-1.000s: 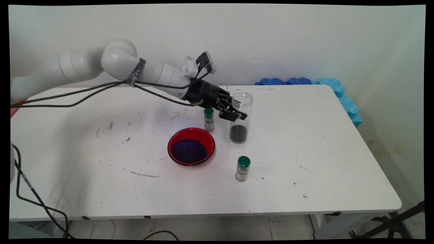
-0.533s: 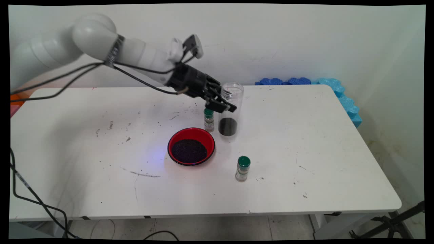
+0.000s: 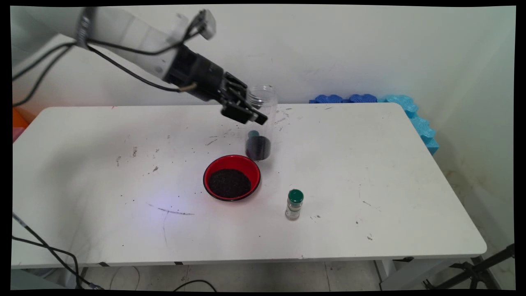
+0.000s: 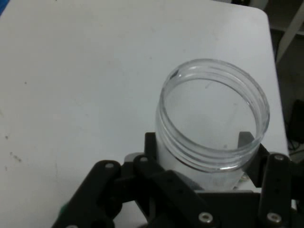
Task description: Pour the black seasoning powder in the red bowl
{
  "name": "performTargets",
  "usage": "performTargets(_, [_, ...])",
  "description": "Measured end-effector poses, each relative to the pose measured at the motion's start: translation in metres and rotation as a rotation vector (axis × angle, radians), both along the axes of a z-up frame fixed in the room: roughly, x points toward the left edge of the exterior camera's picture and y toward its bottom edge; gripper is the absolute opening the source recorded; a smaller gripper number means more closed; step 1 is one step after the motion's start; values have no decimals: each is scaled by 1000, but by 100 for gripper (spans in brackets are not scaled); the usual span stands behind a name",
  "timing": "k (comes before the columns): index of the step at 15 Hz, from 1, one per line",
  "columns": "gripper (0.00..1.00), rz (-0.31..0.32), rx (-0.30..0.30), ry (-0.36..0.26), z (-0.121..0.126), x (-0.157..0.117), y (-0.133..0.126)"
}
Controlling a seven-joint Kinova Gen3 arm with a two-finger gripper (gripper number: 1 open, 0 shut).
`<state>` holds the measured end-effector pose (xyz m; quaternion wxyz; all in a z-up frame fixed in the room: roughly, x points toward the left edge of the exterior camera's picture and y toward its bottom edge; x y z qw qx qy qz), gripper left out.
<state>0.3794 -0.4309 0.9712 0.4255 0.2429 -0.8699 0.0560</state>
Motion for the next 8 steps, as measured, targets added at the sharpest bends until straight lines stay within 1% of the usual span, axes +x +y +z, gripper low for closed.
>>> performTargets(5, [0, -3, 109, -20, 34, 27, 36])
performTargets(7, [0, 4, 148, -21, 41, 35, 46])
performTargets(8, [0, 12, 177, -17, 45, 38, 51])
